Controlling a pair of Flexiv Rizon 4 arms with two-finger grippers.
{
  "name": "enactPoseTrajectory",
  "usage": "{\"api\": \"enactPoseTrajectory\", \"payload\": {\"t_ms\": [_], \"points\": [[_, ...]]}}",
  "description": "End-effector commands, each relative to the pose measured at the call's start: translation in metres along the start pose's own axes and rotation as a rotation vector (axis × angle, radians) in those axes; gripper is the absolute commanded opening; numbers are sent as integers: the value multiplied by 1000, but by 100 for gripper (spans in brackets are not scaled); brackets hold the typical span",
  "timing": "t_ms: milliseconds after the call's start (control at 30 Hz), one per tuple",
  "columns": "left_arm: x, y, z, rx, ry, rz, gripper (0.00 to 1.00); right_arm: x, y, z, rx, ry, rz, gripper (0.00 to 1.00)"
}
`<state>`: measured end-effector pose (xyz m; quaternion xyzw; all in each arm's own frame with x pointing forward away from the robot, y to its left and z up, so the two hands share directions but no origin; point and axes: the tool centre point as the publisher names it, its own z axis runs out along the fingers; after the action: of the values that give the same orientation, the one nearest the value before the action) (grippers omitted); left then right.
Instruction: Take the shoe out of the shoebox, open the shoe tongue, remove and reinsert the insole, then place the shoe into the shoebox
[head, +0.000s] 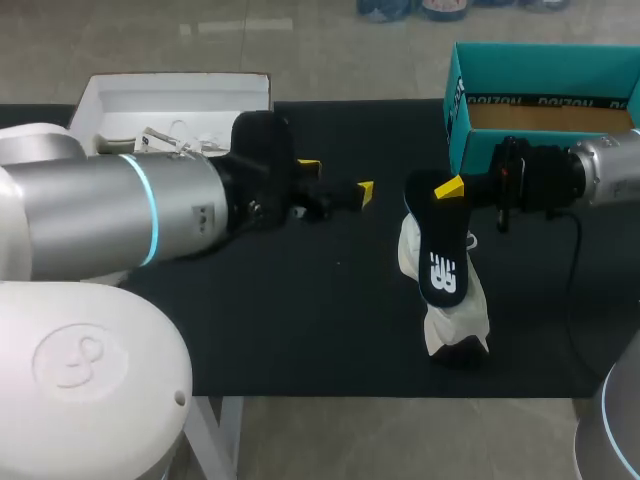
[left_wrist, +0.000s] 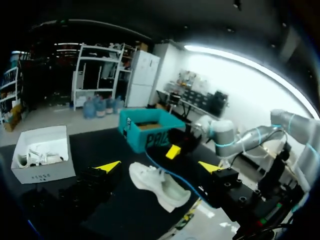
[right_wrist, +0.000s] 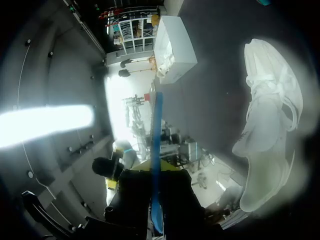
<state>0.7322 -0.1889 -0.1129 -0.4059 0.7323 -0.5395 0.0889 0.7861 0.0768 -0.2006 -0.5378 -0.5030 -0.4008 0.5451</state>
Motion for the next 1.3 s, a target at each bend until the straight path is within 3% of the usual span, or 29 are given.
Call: {"api": "enactPoseTrajectory", "payload": {"t_ms": [33,100,167,200,267,333,533,733,767,833,900,933,1033,1300], "points": [[-11,-17,1,-86,39,-180,100,0,-1,0,-3,-2,1,0],[-15,-22,3,-86,47,-239,100,0,-1,0,-3,-2,1,0],[-18,-26,7,-175,46,-364,100,0,-1,0,-3,-2,1,0],[-20,-29,6,-155,90,-413,100,0,-1,0,-3,-2,1,0],[-26,-36,5,-203,131,-588,100,0,-1,0,-3,-2,1,0],[-33,-42,5,-174,144,-639,100,0,-1,0,-3,-2,1,0],[-50,-59,6,-258,177,-900,100,0,-1,0,-3,-2,1,0],[-66,-65,18,-428,120,-1061,100,0,-1,0,-3,-2,1,0],[-68,-64,21,-407,67,-1047,100,0,-1,0,-3,-2,1,0],[-67,-62,28,-445,52,-971,100,0,-1,0,-3,-2,1,0],[-64,-58,35,-396,-73,-766,100,0,-1,0,-3,-2,1,0],[-62,-56,39,-400,-81,-690,100,0,-1,0,-3,-2,1,0],[-50,-47,45,-480,-38,-473,100,0,-1,0,-3,-2,1,0],[-39,-41,42,-523,69,-179,100,0,-1,0,-3,-2,1,0]]}}
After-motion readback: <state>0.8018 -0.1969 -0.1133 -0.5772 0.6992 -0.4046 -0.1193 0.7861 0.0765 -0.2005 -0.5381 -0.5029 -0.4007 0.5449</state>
